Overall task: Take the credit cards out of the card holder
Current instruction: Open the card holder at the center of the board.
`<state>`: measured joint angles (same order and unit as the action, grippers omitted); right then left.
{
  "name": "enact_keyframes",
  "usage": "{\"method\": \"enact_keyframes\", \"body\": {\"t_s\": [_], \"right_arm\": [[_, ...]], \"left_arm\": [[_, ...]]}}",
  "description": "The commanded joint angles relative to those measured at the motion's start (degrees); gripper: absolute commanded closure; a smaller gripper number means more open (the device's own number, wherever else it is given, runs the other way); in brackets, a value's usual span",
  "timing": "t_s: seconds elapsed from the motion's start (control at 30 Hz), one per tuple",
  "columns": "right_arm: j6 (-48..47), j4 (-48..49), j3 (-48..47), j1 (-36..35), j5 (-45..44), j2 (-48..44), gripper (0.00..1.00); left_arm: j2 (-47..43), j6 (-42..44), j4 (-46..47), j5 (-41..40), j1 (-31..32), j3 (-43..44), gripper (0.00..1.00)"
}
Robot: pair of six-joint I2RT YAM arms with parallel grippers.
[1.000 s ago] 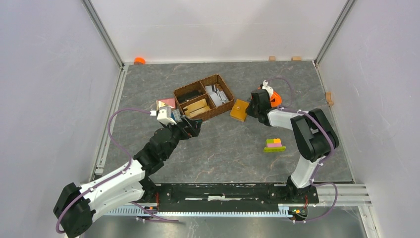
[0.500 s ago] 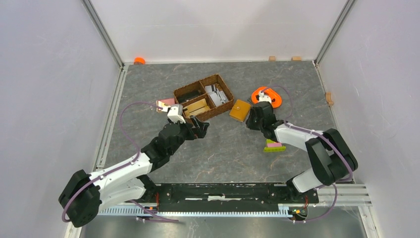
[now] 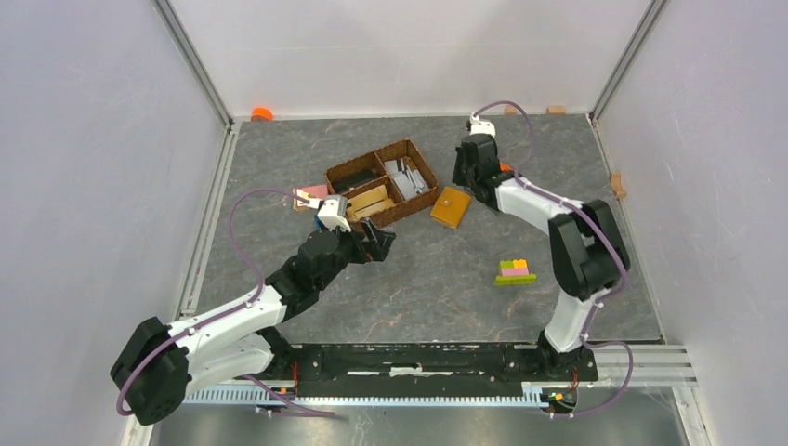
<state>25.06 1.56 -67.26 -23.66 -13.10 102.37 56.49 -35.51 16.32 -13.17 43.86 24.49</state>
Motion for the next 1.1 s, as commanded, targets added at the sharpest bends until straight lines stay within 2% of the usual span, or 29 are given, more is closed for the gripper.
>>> {"method": "enact_keyframes", "body": {"t_s": [0.0, 0.1, 0.3, 0.63, 0.67, 0.7, 1.07], "right_arm": [[-2.51, -6.01, -9.3, 0.08, -3.43, 6.81, 1.0], [-2.87, -7.06, -12.49, 0.2, -4.37, 10.03, 1.0], [-3.44, -6.48, -12.33, 0.53, -3.97, 12.71, 1.0], [-3.28, -5.23, -6.87, 0.37, 6.27, 14.09, 1.0], [-3.09, -5.1, -6.06, 0.37, 7.17, 13.91, 1.0], [-2.96, -4.87, -4.95, 0.37, 8.33, 13.61, 1.0], [0.54, 7.44, 17.77, -3.51, 14.81, -0.51, 1.0]], "left_arm": [[-0.84, 2.6, 1.51, 0.68, -0.02, 2.15, 0.0], [-1.21, 2.59, 2.26, 1.02, -0.04, 1.69, 0.0], [-1.16, 2.36, 2.32, 1.31, 0.0, 1.79, 0.0], [-1.04, 2.45, 1.97, 1.03, -0.04, 1.79, 0.0], [-4.42, 2.42, 1.97, 1.02, 0.0, 1.79, 0.0], [-0.76, 2.45, 1.97, 1.07, 0.0, 1.87, 0.0], [1.77, 2.45, 1.88, 3.46, 0.0, 2.36, 0.02]]}}
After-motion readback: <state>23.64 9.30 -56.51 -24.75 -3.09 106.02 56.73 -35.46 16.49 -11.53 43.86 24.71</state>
